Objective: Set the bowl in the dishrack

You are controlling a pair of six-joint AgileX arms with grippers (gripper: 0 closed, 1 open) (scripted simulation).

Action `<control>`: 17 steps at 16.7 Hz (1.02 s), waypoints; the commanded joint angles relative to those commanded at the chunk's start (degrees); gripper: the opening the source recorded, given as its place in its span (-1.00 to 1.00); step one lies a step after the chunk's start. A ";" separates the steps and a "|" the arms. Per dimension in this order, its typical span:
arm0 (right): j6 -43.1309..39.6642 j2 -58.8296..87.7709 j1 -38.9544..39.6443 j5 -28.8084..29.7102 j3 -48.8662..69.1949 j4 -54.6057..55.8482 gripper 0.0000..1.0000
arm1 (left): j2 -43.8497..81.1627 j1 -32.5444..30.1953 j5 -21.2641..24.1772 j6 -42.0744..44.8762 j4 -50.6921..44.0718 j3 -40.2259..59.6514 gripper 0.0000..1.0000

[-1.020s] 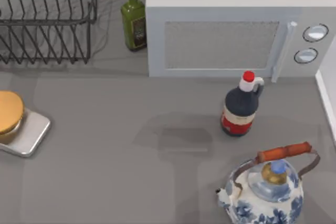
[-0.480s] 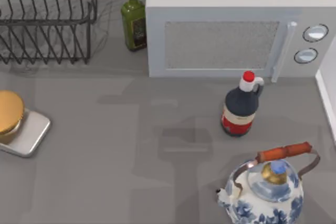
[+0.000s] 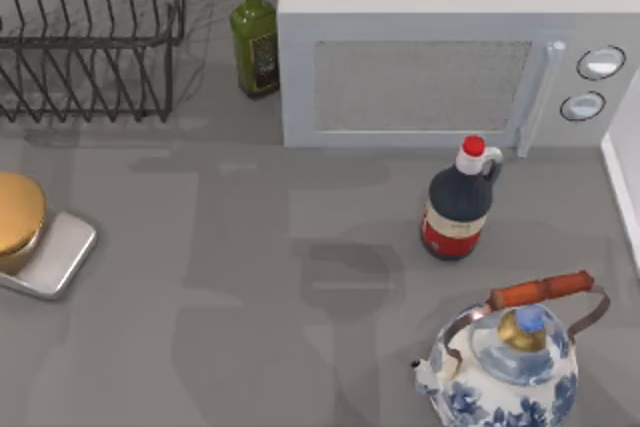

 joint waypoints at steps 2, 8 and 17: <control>0.00 0.00 0.00 0.00 0.00 0.00 1.00 | 0.00 0.00 0.00 0.00 0.00 0.00 -1.00; 0.00 0.00 0.00 0.00 0.00 0.00 1.00 | 0.00 0.00 0.00 0.00 0.00 0.00 -0.25; 0.00 0.00 0.00 0.00 0.00 0.00 1.00 | 0.00 0.00 0.00 0.00 0.00 0.00 1.00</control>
